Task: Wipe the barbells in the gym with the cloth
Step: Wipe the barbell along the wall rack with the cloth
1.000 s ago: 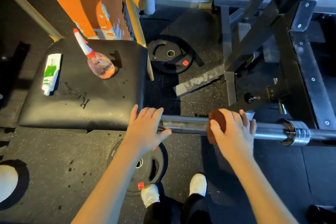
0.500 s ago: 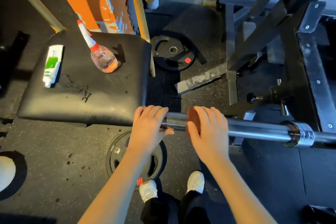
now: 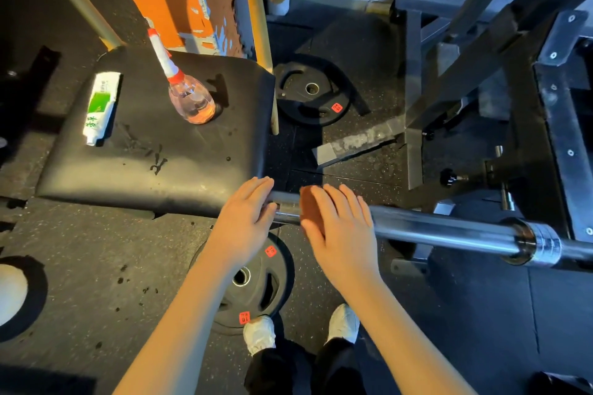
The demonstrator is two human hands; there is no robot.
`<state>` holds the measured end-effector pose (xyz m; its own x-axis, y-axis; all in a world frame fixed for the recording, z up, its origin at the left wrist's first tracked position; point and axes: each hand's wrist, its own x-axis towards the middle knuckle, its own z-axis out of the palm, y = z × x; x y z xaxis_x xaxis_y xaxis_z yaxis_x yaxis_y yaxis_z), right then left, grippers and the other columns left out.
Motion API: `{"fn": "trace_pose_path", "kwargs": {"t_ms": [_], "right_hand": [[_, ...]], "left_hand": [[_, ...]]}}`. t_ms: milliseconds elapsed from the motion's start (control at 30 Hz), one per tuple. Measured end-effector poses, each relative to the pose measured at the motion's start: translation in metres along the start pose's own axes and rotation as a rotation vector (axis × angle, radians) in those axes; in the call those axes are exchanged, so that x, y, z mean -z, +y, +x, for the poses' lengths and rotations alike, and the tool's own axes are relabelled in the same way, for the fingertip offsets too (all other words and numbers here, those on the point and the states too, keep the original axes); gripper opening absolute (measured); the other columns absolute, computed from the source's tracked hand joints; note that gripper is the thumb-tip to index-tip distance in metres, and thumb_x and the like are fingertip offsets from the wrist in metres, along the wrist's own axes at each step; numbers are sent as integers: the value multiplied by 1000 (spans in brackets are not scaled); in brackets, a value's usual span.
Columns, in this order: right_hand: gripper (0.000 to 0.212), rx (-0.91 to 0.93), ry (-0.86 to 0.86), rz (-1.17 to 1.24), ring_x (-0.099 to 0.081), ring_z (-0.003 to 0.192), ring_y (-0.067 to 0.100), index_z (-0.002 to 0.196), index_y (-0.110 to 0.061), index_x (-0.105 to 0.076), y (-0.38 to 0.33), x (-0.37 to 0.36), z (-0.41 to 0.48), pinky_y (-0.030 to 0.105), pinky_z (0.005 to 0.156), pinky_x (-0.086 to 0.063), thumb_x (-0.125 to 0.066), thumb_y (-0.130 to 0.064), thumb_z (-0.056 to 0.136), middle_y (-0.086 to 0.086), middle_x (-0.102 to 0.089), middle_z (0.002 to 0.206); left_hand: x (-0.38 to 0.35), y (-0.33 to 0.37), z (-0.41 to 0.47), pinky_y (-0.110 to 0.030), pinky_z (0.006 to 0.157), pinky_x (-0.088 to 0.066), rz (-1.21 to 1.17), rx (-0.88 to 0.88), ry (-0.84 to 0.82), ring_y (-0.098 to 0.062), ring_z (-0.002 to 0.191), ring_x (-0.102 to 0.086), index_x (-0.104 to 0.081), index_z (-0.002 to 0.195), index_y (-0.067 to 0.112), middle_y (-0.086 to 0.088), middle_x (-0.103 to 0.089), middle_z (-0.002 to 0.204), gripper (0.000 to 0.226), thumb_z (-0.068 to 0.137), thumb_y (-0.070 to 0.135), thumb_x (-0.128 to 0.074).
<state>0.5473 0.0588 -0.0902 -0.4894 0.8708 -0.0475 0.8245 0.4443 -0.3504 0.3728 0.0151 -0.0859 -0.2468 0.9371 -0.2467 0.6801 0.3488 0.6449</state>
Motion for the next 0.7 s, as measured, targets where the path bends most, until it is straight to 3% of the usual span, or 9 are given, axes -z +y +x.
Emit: {"fn": "trace_pose_path", "kwargs": {"t_ms": [100,200,300,433,533,600,700], "right_hand": [[53,91,-16,-39,-51,129,29,138,-22,-46,22,8,-8,44,107,-28,-44,-47,92,5,-56,138],[58,20,8,-51,-46,134,30,140,-21,-45,53,18,-26,47,109,-24,-57,-43,88,5,-53,141],[54,-68,55,-32,-48,131,33,137,-16,-49,32,10,-20,50,109,-30,-58,-39,88,8,-55,138],[50,57,21,33,-54,124,30,133,-18,-51,-17,-8,7,48,105,-40,-53,-43,91,6,-59,131],[55,114,-70,58,-52,125,25,135,-21,-51,-3,3,7,44,104,-40,-62,-45,88,2,-57,134],[58,80,-87,35,-52,125,23,135,-22,-52,22,17,-3,43,104,-37,-62,-50,84,0,-57,134],[58,-12,-34,-12,-51,121,26,132,-24,-53,45,27,-10,42,102,-32,-65,-51,83,1,-58,128]], "left_hand": [[2,-2,-2,-15,112,-13,-31,10,-3,-10,141,-28,-40,147,14,3,-35,153,44,103,21,-43],[1,-2,-7,-15,110,-15,-69,-4,37,-8,138,-30,-45,144,15,4,-39,150,41,103,20,-42],[-3,-2,-11,-14,109,-17,-138,23,52,-3,135,-30,-44,144,17,7,-39,148,41,103,21,-41],[0,-2,-5,-21,109,-29,-354,118,81,-6,126,-43,-54,135,16,5,-50,136,35,103,15,-42],[11,-3,-3,-10,102,-32,-479,161,24,7,111,-49,-58,127,18,6,-53,129,31,99,6,-48],[20,-8,0,3,86,-30,-372,133,-82,14,102,-48,-57,130,16,7,-53,128,38,94,3,-57],[36,-8,13,-6,82,-33,-51,46,-260,-2,108,-49,-54,133,20,10,-52,124,51,86,11,-71]]}}
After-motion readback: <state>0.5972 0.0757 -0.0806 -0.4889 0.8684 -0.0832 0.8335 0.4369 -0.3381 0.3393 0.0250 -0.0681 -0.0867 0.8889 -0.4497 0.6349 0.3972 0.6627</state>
